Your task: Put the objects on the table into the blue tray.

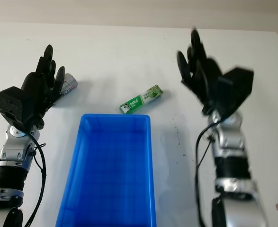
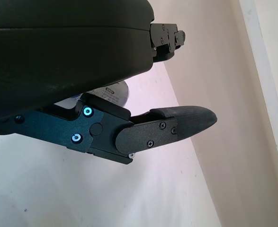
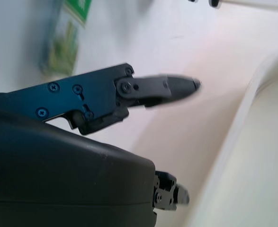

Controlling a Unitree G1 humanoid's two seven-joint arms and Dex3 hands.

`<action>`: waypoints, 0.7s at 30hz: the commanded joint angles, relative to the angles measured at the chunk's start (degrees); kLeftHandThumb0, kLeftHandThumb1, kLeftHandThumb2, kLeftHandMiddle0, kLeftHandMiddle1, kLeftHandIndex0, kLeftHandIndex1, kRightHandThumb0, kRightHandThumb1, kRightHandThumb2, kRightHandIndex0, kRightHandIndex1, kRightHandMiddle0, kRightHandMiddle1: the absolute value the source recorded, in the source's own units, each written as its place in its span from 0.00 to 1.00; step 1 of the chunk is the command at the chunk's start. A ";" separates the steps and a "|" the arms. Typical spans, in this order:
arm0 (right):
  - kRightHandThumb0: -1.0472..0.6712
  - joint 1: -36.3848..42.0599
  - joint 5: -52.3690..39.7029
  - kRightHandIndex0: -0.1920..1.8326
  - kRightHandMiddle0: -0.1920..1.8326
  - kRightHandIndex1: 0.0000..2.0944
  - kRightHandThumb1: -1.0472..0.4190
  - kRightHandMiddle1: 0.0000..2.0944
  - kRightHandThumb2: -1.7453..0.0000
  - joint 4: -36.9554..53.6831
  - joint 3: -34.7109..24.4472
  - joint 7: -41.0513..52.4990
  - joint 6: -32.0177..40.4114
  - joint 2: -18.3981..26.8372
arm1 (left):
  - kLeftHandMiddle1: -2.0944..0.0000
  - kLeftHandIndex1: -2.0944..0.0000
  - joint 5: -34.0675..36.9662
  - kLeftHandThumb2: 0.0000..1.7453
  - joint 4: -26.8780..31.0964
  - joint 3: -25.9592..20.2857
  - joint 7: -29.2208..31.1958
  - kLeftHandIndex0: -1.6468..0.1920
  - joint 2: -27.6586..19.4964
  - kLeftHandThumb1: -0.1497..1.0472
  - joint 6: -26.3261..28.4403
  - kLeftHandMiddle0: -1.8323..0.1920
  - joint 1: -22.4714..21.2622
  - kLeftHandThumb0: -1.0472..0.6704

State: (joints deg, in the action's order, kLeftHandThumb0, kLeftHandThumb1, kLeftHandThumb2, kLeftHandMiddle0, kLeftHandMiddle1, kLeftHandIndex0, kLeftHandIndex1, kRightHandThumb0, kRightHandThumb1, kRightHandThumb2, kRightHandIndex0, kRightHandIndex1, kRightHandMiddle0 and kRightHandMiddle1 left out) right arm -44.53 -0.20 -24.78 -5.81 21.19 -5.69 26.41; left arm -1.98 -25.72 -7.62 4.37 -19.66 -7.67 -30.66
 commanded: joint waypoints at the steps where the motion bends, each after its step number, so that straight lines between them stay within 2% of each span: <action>1: 0.41 -4.48 5.56 0.17 0.05 0.09 0.16 0.34 0.97 -3.76 3.93 0.36 -5.00 3.35 | 0.97 0.97 0.05 0.35 0.74 0.25 0.37 0.95 0.06 1.00 -0.15 0.95 0.85 0.22; 4: 0.36 -10.30 17.13 0.22 0.08 0.12 0.21 0.39 0.98 -10.79 10.95 -1.42 -14.11 7.28 | 0.97 0.97 0.03 0.35 1.34 0.26 0.45 0.94 0.08 1.00 -0.14 0.94 1.06 0.22; 7: 0.32 -13.98 25.26 0.23 0.14 0.12 0.22 0.29 0.97 -16.10 16.56 -2.24 -20.95 9.83 | 0.97 0.97 0.12 0.35 1.98 0.24 0.57 0.94 0.07 1.00 0.15 0.94 1.26 0.22; 9: 0.34 -15.32 28.57 0.23 0.20 0.09 0.21 0.16 0.97 -18.86 19.29 -2.30 -24.80 10.72 | 0.97 0.97 -0.02 0.35 2.52 0.30 0.51 0.94 0.02 1.00 0.78 0.94 1.41 0.22; 11: 0.36 -16.71 32.73 0.23 0.22 0.07 0.20 0.11 0.97 -21.10 22.40 -3.09 -27.95 11.54 | 0.97 0.97 -0.10 0.35 2.85 0.36 0.57 0.94 -0.04 1.00 1.12 0.94 1.48 0.21; 14: 0.38 -18.21 37.58 0.23 0.24 0.06 0.19 0.07 0.97 -23.45 25.98 -3.96 -30.65 12.06 | 0.97 0.97 -0.45 0.35 3.34 0.48 0.45 0.94 -0.18 1.00 1.83 0.94 1.49 0.21; 21: 0.42 -18.79 43.04 0.24 0.26 0.05 0.17 0.05 0.97 -25.75 30.49 -5.30 -31.90 11.82 | 0.97 0.97 0.03 0.34 4.34 0.27 0.68 0.93 0.01 1.00 2.64 0.93 1.39 0.21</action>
State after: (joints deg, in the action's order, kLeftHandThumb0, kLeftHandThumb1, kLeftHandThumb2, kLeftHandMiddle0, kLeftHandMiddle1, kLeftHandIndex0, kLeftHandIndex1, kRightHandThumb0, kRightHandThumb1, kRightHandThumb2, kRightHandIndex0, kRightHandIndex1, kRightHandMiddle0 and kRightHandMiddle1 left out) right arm -62.40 42.35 -49.93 24.07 16.30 -37.07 37.45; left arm -2.02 -22.36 -7.40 4.92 -19.67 -5.18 -29.92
